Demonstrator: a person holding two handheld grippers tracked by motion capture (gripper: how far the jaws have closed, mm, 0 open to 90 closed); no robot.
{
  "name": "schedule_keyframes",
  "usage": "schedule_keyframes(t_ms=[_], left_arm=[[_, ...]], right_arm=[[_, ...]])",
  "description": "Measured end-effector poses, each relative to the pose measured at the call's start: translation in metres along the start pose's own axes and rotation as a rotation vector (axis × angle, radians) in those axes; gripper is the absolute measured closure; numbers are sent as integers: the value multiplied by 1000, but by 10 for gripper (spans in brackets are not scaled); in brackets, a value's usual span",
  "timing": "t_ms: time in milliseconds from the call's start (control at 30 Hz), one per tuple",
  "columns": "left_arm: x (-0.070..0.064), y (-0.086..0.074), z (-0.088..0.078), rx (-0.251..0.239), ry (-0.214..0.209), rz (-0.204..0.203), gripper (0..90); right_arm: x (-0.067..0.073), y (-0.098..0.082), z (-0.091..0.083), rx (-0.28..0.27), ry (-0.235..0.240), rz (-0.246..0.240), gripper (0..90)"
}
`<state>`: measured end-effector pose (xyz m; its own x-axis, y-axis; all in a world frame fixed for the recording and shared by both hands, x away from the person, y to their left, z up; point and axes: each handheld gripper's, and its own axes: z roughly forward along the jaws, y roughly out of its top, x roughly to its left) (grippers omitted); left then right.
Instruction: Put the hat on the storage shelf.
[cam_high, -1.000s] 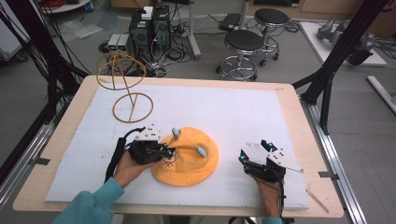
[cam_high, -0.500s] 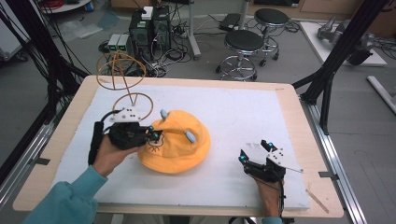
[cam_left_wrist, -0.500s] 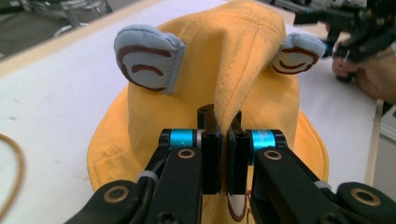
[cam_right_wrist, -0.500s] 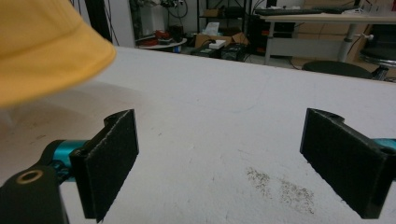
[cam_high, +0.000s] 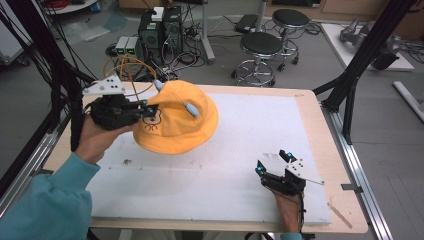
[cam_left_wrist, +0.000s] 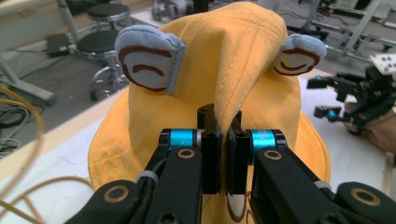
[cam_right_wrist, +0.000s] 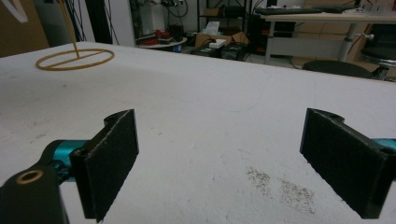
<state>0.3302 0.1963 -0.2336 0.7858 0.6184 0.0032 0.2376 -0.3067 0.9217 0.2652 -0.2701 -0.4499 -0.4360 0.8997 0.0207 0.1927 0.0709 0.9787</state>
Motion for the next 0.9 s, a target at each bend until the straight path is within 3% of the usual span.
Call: schedule_keyframes(t_ms=[200,467,600,900], left_arm=[[18,26,-12,-13,59,16,868],[47,45,-22,-27,123,-4,868],[63,58,-28,-57,163,-9,868],[88,62,-31,-60,224,-27,868]], right_arm=[[0,0,0,-1,0,0,105],[1,0,0,1,-2,-6,104],[1,0,0,1,-4,-6,104],[2,0,1,5,-4,-9,104]])
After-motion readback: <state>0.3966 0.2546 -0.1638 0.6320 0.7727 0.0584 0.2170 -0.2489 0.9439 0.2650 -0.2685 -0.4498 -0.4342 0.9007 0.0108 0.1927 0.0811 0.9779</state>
